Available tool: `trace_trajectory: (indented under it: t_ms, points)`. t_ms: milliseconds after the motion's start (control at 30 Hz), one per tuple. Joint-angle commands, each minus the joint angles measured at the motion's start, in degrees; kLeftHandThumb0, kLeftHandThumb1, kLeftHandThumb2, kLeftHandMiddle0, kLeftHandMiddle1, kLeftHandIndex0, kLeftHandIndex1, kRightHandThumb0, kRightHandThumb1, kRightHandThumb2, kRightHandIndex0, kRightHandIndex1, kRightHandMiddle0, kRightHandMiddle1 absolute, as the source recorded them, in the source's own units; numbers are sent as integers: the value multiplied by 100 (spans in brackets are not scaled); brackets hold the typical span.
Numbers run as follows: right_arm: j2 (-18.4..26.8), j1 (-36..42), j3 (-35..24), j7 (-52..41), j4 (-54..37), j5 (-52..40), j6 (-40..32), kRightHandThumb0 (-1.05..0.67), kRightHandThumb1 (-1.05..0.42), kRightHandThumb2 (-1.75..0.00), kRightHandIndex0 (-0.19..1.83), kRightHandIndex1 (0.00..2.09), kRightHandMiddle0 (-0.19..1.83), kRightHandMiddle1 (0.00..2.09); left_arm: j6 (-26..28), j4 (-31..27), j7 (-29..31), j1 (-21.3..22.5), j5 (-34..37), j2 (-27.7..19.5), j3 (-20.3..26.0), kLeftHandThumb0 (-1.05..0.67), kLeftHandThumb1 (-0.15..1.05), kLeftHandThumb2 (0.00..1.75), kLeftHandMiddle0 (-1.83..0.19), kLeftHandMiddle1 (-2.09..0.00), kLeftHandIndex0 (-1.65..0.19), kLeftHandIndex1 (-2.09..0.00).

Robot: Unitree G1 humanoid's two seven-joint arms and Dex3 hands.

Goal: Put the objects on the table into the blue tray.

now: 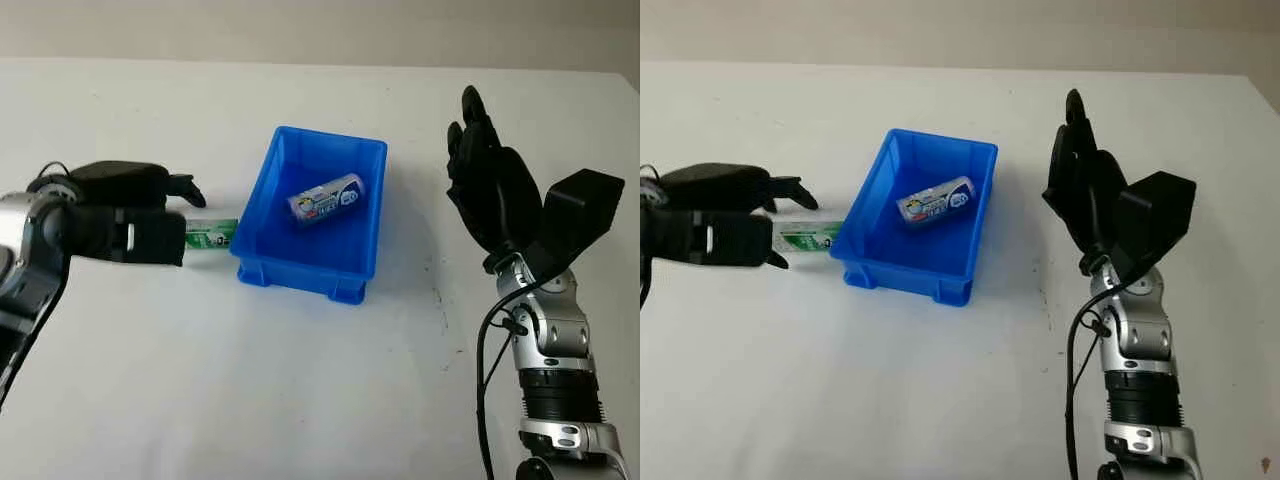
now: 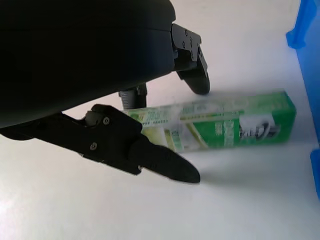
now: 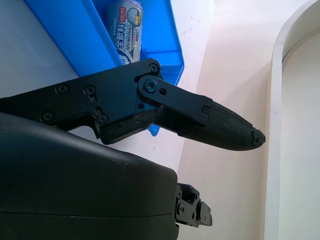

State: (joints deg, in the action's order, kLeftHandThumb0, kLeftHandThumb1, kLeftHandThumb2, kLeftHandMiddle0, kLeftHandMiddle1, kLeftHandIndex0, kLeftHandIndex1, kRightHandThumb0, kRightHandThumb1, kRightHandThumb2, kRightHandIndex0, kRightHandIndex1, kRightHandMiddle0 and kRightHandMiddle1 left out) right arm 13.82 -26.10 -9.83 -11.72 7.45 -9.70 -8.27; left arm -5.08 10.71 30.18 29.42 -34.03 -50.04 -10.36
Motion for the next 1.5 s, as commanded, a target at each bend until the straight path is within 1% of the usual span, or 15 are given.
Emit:
trace_trajectory:
  t_ms: [0,133,200,333,500,633,733,867,967,1033,1100,1267,1300,1367,1467]
  points:
    - [35,-67,-47,17,-53,-35,34,-82,-105,-82,-19,0,-19,0,-279,-86,-208,-344,86,63,1,-41,104,15,-48,-209,-32,-207]
    - [49,-78,-57,-32,-48,-79,42,-82,-105,-81,-19,0,-19,0,-728,-224,-827,-801,29,104,89,-42,105,24,-63,-209,-36,-209]
    - [63,-86,-59,-42,-49,-81,57,-82,-105,-81,-19,0,-19,0,-807,-303,-1026,-1028,32,155,123,-44,105,28,-69,-209,-36,-209]
    - [88,-104,-72,-24,-63,-61,84,-82,-105,-81,-19,0,-19,0,-777,-392,-1358,-1387,-84,291,135,-47,105,33,-82,-209,-39,-209]
    - [100,-123,-112,-14,-53,-77,87,-82,-105,-80,-19,0,-19,0,-473,-444,-1524,-1572,-420,480,51,-45,105,38,-86,-209,-41,-209]
    - [110,-130,-122,-17,-46,-62,104,-81,-105,-81,-19,0,-19,0,-462,-382,-1794,-1683,-606,593,16,-41,105,41,-84,-209,-39,-209]
    - [114,-144,-128,-40,-32,-78,105,-81,-105,-80,-19,0,-19,0,-482,-320,-1932,-1653,-687,600,33,-39,105,41,-79,-209,-36,-209]
    - [103,-152,-123,-55,-24,-79,120,-80,-105,-79,-19,0,-19,0,-466,-230,-2209,-1537,-1026,496,17,-38,105,39,-72,-209,-27,-209]
    - [63,-156,-135,-34,-22,-110,97,-80,-105,-78,-19,0,-19,0,-398,-76,-2306,-1378,-1152,427,80,-32,105,38,-56,-209,-12,-209]
    - [56,-152,-134,-29,-30,-122,86,-80,-105,-78,-19,0,-19,0,-394,62,-2478,-1259,-1287,367,96,-31,105,38,-54,-209,-11,-209]
    - [62,-145,-128,-26,-47,-129,70,-80,-105,-77,-19,0,-19,0,-438,249,-2566,-1113,-1279,323,145,-28,105,40,-56,-209,-12,-209]
    - [67,-142,-132,-32,-48,-162,70,-79,-105,-77,-19,0,-19,0,-437,603,-2834,-721,-1522,133,158,-30,105,37,-78,-209,-29,-209]
    - [66,-145,-132,-35,-42,-168,75,-79,-105,-77,-19,0,-19,0,-450,664,-2907,-600,-1569,71,180,-29,105,36,-81,-209,-29,-209]
    - [59,-153,-132,-36,-37,-183,71,-79,-105,-77,-19,0,-19,0,-418,712,-2963,-398,-1692,-54,180,-28,105,32,-80,-209,-23,-209]
    - [48,-156,-123,-43,-26,-197,87,-79,-105,-77,-19,0,-19,0,-249,640,-2769,-185,-1735,-167,196,-26,105,34,-75,-209,-16,-209]
